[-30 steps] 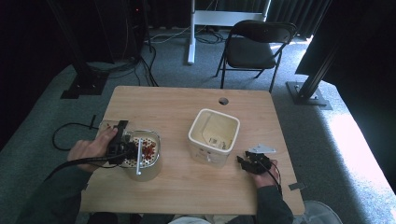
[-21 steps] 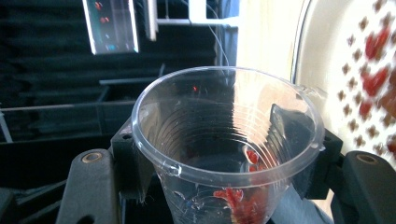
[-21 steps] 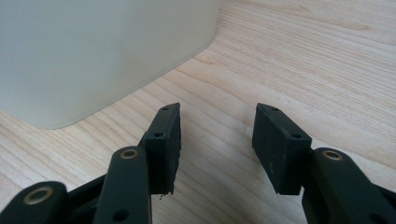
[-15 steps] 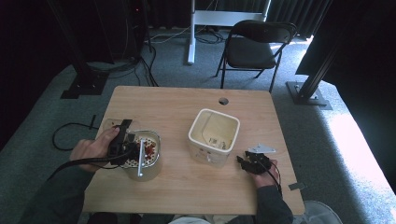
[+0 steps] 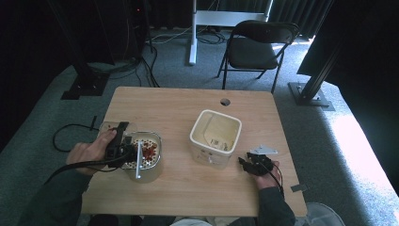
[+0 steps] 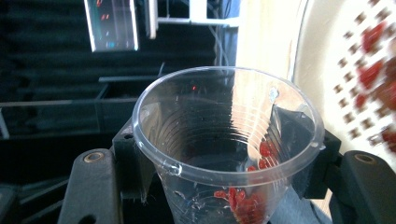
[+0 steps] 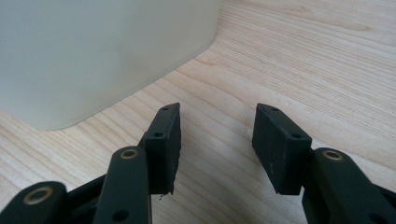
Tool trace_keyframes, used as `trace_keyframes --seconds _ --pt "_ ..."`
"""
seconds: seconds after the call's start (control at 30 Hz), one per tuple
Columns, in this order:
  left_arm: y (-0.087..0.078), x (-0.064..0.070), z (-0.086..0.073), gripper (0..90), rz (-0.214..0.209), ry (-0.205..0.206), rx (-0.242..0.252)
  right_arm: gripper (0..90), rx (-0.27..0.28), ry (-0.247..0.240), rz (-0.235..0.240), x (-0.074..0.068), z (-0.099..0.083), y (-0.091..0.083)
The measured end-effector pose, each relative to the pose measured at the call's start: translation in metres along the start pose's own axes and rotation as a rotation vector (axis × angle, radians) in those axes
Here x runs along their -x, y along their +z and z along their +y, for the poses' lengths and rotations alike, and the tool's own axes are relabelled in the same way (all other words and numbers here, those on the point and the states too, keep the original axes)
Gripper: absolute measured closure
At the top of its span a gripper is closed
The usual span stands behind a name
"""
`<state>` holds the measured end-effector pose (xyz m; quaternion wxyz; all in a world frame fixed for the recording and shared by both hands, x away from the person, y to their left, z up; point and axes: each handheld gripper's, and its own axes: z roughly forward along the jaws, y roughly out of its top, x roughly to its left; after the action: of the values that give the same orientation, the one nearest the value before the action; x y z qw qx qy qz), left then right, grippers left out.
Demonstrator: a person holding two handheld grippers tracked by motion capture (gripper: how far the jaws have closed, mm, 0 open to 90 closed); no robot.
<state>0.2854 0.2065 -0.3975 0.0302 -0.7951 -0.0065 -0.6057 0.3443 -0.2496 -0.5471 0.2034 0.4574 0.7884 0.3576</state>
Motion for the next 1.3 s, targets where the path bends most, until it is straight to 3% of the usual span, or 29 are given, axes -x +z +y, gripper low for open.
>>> trace_keyframes --seconds 0.07,0.17,0.2,0.23,0.3,0.4,0.53,0.6,0.67,0.77,0.93,1.1,1.3 --pt "-0.002 0.001 0.004 36.4 -0.014 0.004 0.024 51.1 0.001 -0.001 0.0 0.0 0.0 0.0" --pt "0.006 0.003 0.0 36.3 -0.021 0.0 -0.028 51.2 -0.001 0.0 -0.002 0.0 0.0 0.0" --pt "0.002 0.003 0.0 36.4 -0.011 0.001 -0.01 51.1 -0.002 -0.001 -0.001 0.0 0.0 0.0" --pt "-0.001 0.002 -0.001 36.4 -0.024 -0.027 0.027 51.1 0.0 -0.002 -0.001 0.0 0.0 0.0" --pt "0.004 0.005 -0.004 36.4 -0.02 0.005 -0.029 51.1 0.001 -0.001 0.002 0.0 0.0 0.0" --pt "0.001 0.008 -0.004 36.4 -0.016 0.014 -0.015 51.1 -0.001 -0.001 -0.001 -0.001 0.0 0.0" --pt "0.004 0.007 -0.009 36.3 -0.046 -0.051 -0.016 51.1 -0.001 0.0 -0.001 -0.001 0.0 0.0" --pt "0.002 0.004 -0.01 36.2 -0.064 -0.127 0.011 51.0 -0.001 -0.002 0.001 0.0 0.0 0.0" --pt "0.004 -0.001 -0.014 36.2 -0.112 -0.227 0.041 51.1 -0.001 -0.001 0.0 0.0 0.0 0.0" --pt "0.01 -0.011 -0.022 36.0 -0.213 -0.437 0.093 51.0 -0.001 -0.001 0.0 -0.001 0.0 0.0" --pt "0.015 -0.024 -0.033 36.1 -0.299 -0.69 0.184 51.0 -0.001 -0.002 0.001 0.0 0.0 0.0" --pt "0.017 -0.039 -0.037 36.1 -0.348 -0.833 0.253 51.0 0.001 -0.004 0.003 0.0 0.001 0.001" --pt "0.021 -0.054 -0.035 36.0 -0.402 -0.932 0.311 50.8 0.005 -0.002 0.006 -0.001 0.002 0.003"
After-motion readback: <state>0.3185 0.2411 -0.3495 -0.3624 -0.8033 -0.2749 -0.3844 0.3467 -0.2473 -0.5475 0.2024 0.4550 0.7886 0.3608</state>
